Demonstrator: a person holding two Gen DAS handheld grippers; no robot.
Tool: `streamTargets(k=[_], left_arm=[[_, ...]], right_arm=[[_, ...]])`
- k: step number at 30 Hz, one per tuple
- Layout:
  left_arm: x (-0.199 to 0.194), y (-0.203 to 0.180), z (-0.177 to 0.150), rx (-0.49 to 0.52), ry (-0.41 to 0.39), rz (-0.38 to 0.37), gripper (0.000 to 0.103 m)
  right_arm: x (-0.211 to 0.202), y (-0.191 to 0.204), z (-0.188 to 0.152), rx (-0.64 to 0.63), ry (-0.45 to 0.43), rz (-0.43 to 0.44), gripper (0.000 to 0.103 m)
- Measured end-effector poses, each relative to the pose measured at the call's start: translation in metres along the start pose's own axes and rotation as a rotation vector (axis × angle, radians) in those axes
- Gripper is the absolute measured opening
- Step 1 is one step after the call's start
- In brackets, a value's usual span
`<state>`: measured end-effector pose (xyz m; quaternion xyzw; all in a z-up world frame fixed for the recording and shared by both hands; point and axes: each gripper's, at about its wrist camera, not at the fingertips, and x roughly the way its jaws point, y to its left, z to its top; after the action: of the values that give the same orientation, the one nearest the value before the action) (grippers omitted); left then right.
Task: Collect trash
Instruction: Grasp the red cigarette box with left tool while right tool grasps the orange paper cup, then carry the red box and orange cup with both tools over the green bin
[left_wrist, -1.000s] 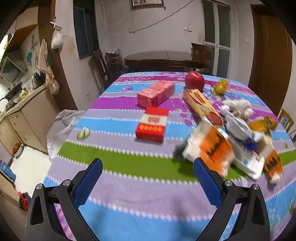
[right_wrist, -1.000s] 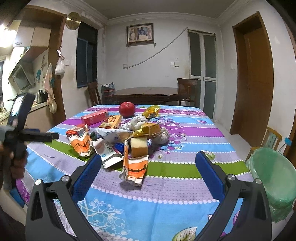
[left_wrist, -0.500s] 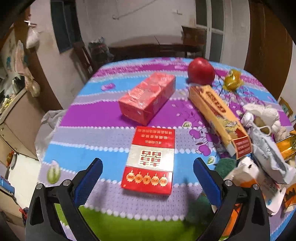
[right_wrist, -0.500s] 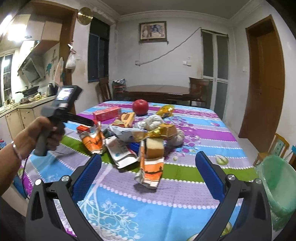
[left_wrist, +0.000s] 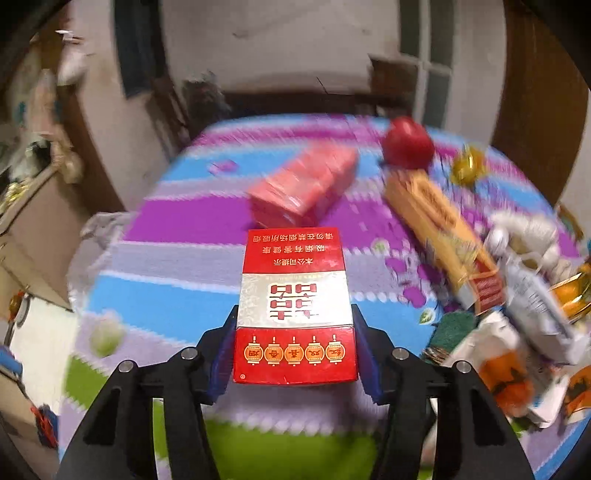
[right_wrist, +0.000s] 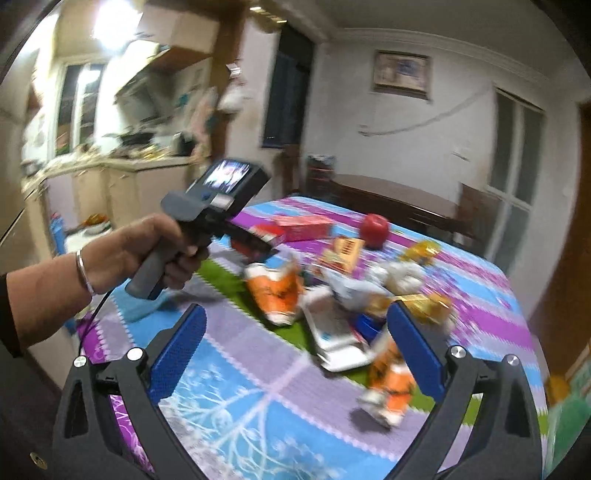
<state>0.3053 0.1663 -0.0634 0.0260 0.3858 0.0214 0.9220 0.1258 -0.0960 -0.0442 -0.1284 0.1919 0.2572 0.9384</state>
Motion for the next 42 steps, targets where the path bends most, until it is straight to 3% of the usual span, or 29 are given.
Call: streamTargets(k=[5,14,17,18,19,25,33,38,42], left_arm=[[-0.076,0.022,-0.028,-0.075,-0.141,0.007,0.057],[-0.134,0.053,-0.087,-0.143,-0.175,0.011,0.057],[-0.139,0.056,-0.095,-0.14,-0.171,-0.003,0.057],[-0.14,0.058,-0.098,-0.14,-0.17,-0.001,0.057],[-0.14,0.058,-0.1,-0.138,-0.17,0.006,0.057],[-0.139,0.055,-0.101,-0.143,-0.169,0.007,0.057],[-0.16,0.022,-0.096,-0.08,-0.21,-0.018,0.057],[-0.17,-0.019,-0.087,-0.015,-0.23,-0.072,0.057],[-0.177,-0.06,-0.075,0.044,-0.249,-0.119,0.057]], right_arm=[[0.043,0.012,0.019,-0.127,0.068,0.145,0.095],[0.147,0.02,0.024,-0.289,0.276,0.127,0.094],[0.159,0.014,0.022,-0.265,0.327,0.145,0.08],[0.16,0.012,0.021,-0.247,0.342,0.158,0.065],[0.16,0.01,0.021,-0.224,0.346,0.158,0.059],[0.133,0.001,0.029,-0.127,0.278,0.2,0.036],[0.043,-0.006,0.04,0.048,0.1,0.235,0.031],[-0.006,-0.031,0.037,0.158,0.006,0.15,0.031],[-0.031,-0.053,0.03,0.214,-0.021,0.077,0.031]])
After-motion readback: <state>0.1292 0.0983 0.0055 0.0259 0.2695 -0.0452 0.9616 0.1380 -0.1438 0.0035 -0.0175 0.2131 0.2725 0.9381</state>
